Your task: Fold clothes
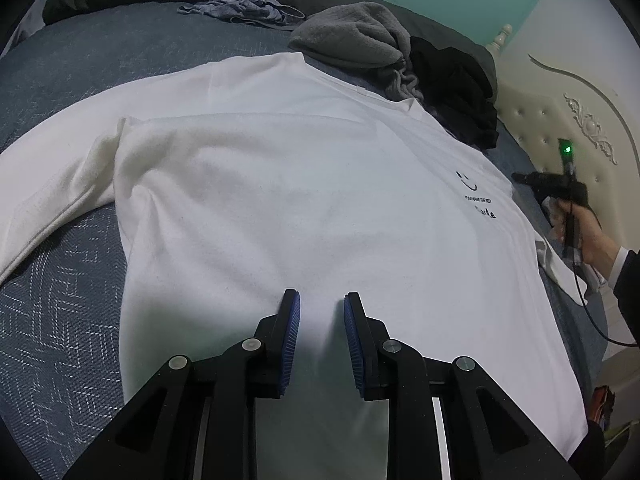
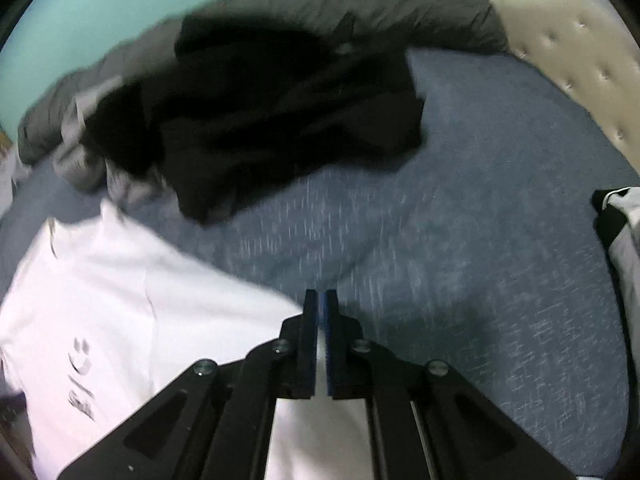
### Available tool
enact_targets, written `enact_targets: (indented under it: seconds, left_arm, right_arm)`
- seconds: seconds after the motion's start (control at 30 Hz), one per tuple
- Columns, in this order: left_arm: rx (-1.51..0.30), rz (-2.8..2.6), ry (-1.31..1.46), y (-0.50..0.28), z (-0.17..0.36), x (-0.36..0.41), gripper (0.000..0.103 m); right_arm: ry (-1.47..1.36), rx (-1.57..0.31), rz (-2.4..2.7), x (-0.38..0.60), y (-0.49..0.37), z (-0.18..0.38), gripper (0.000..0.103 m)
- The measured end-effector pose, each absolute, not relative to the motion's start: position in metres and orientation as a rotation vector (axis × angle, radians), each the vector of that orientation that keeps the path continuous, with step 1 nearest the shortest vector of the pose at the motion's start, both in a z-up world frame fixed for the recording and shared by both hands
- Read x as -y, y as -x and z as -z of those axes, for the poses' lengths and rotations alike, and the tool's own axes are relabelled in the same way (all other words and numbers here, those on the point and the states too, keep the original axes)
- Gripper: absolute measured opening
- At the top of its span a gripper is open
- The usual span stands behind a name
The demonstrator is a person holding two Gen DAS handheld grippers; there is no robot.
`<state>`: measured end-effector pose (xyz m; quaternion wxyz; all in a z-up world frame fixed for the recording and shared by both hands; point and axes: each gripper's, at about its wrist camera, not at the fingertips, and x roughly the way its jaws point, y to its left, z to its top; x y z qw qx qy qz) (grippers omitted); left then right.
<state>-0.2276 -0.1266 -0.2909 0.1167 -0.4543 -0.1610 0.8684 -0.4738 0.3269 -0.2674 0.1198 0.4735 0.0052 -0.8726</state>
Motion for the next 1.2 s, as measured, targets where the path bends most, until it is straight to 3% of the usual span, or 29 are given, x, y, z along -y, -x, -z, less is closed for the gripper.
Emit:
enact_targets:
  seconds: [0.03, 0.1, 0.13, 0.3, 0.53, 0.6, 0.67, 0.7, 1.2]
  left_arm:
    - [0.469, -2.543, 1.330, 0.228, 0.291, 0.127, 0.025]
    - [0.466, -2.543, 1.330, 0.228, 0.290, 0.127, 0.025]
    - [0.467, -2.541, 1.331, 0.228, 0.290, 0.128, 0.025]
    - [0.470, -2.537, 1.334, 0.229, 0.291, 0.129, 0.025]
    - [0.482, -2.523, 1.336, 0.229, 0.292, 0.132, 0.025]
    - [0.488, -2.517, 1.336, 0.229, 0.293, 0.133, 0.025]
    - [0.491, -2.513, 1.336, 0.229, 0.293, 0.133, 0.025]
    - [0.490, -2.511, 1.335, 0.229, 0.293, 0.133, 0.025]
    - [0.487, -2.505, 1.339, 0.226, 0.293, 0.134, 0.025]
  right_arm:
    - [-1.374, -0.008, 2.538, -0.321, 0.475, 0.265, 0.007]
    - [-1.353, 0.007, 2.513, -0.310, 0.479, 0.261, 0.034]
    - [-1.343, 0.015, 2.501, -0.304, 0.480, 0.259, 0.037]
    - [-1.302, 0.033, 2.436, -0.273, 0.489, 0.251, 0.037]
    - [-1.369, -0.202, 2.353, -0.214, 0.504, 0.279, 0.037]
    - [-1.400, -0.276, 2.343, -0.202, 0.509, 0.289, 0.030]
    - [-1.406, -0.295, 2.348, -0.197, 0.511, 0.295, 0.011]
    - [-1.399, -0.296, 2.362, -0.196, 0.512, 0.295, 0.006]
    - [-1.317, -0.182, 2.525, -0.210, 0.522, 0.281, 0.004]
